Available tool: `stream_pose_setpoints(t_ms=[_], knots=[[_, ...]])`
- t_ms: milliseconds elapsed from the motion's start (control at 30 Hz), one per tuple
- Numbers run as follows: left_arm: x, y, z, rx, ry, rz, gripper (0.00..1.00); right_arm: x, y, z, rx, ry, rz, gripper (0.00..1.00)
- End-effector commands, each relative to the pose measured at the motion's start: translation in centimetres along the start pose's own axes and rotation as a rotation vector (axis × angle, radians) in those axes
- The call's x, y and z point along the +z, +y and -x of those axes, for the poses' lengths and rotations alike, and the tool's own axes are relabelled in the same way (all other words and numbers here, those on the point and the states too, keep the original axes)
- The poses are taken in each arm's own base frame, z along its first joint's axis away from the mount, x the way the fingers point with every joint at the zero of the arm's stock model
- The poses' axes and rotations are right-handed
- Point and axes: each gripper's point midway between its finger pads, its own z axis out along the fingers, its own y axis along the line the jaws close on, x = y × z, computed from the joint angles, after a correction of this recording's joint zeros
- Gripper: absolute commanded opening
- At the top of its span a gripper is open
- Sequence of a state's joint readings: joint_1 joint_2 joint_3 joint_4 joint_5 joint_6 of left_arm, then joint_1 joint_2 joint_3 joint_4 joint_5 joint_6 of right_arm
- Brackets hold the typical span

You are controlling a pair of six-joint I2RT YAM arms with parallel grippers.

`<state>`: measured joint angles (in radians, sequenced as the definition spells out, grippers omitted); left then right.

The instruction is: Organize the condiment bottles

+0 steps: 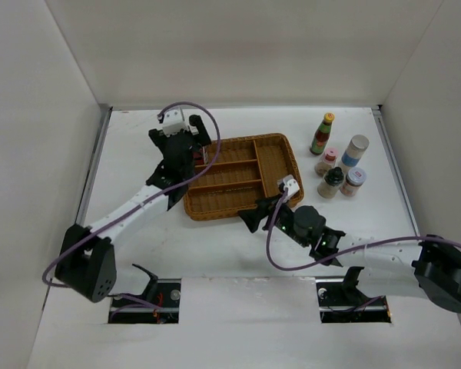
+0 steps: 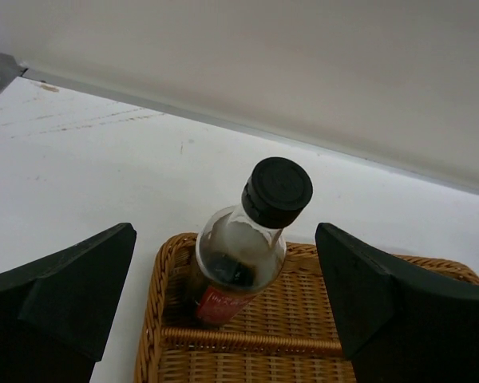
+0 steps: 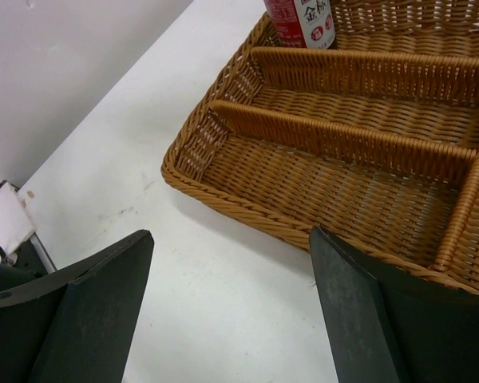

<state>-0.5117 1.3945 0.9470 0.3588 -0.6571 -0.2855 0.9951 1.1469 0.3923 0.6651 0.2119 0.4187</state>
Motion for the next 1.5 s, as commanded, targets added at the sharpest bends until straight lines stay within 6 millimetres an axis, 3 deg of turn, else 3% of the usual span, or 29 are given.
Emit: stream_pose_setpoints(t_ms=[0,67,167,300,400,467,567,667,733,800,933,1000,1167,1467], knots=[[-2.8,1.0,4.3,-0.096,-0.112,-0.004,1.00,-0.3,0.6,2.5,0.014,-0.086,0.025,0.86],[-4.9,2.2,4.8,-0.117,-0.133,0.000,1.00,-0.4,0.3,2.8,0.011,-0.096,0.014,0.85],[-8.2,5.1,4.3,-0.169,-0.164,0.052,1.00,-0.9,0.1,3.4,0.016,-0.122,0.015,0.71],[-12.7,8.6,0.7,-0.255,-0.168,0.071,1.00,-1.2,-1.4,5.9,0.050,-0.178,-0.047,0.35],[-14.5,10.3,-2.8,-0.281,-0.115,0.065,1.00,-1.6,-3.5,9.1,0.079,-0.199,-0.157,0.26],[-15.1,10.7,-4.7,-0.300,-0.063,0.056,1.00,-1.7,-5.3,11.3,0.076,-0.211,-0.245,0.26],[-15.7,11.3,-7.6,-0.354,0.005,0.051,1.00,-2.2,-10.2,15.3,0.072,-0.241,-0.446,0.34],[-15.6,12.3,-9.3,-0.425,0.020,0.067,1.00,-2.9,-15.9,18.7,0.062,-0.252,-0.644,0.52],[-15.4,12.9,-10.2,-0.461,0.028,0.079,1.00,-3.1,-19.0,20.8,0.041,-0.247,-0.746,0.71],[-15.0,13.7,-11.0,-0.470,0.042,0.100,1.00,-3.1,-22.0,22.2,0.024,-0.211,-0.843,0.87],[-14.1,16.0,-12.4,-0.481,0.071,0.154,1.00,-1.6,-27.2,23.4,-0.004,-0.112,-0.985,0.96],[-13.7,16.5,-12.6,-0.509,0.089,0.147,1.00,-0.9,-29.2,23.7,-0.010,-0.073,-1.029,0.98],[-13.9,15.1,-12.5,-0.501,0.070,0.107,1.00,-0.2,-32.5,24.1,-0.008,-0.046,-1.089,0.98],[-13.8,14.8,-12.7,-0.502,0.063,0.096,1.00,1.3,-35.9,22.8,-0.009,0.002,-1.103,0.79]])
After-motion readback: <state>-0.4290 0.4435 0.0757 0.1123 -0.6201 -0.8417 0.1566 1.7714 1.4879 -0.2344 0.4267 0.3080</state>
